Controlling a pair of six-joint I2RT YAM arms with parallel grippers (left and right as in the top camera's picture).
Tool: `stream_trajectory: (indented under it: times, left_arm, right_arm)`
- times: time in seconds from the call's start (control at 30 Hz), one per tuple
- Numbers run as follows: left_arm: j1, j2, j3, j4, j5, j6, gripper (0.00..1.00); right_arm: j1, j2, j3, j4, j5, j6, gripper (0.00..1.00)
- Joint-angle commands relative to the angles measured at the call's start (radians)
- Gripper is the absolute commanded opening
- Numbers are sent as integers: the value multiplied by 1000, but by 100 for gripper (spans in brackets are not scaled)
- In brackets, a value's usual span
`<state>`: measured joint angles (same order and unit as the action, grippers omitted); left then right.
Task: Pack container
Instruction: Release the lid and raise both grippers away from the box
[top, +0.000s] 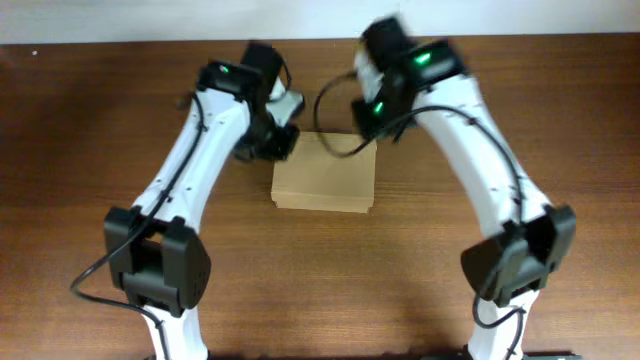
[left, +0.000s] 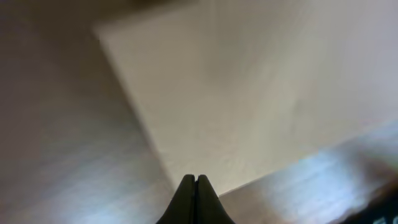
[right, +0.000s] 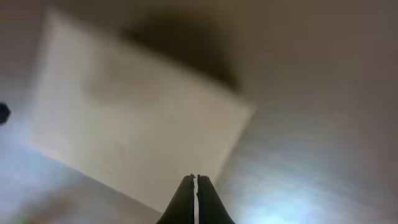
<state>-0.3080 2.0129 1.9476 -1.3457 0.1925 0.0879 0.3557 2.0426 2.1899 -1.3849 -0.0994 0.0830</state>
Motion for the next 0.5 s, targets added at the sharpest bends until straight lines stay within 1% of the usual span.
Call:
stream_trajectory:
  times: [0.0,0.13,0.3,0.37,0.43,0.47]
  left_arm:
    - [20,-21,171,-39,-82,18,2]
    - [38,-38,376,-94,-139,19,3]
    - [66,-54,647,-150,-183,18,15]
    - [77,-66,746,-155,-208,18,25]
    - [88,-83,820,-155,-219,19,41]
    - [93,-94,853,-154,-219,19,47]
  right_arm:
    - [-60,-75,187,-49,77,6,4]
    - [-120,-75,429,-135,114,-2,4]
    - [-176,-89,694,-143,116,-2,4]
    - [-194,-105,782,-128,116,-2,4]
    - [-208,-125,851,-111,116,-2,4]
    - [-211,-134,879,-101,116,-2,4]
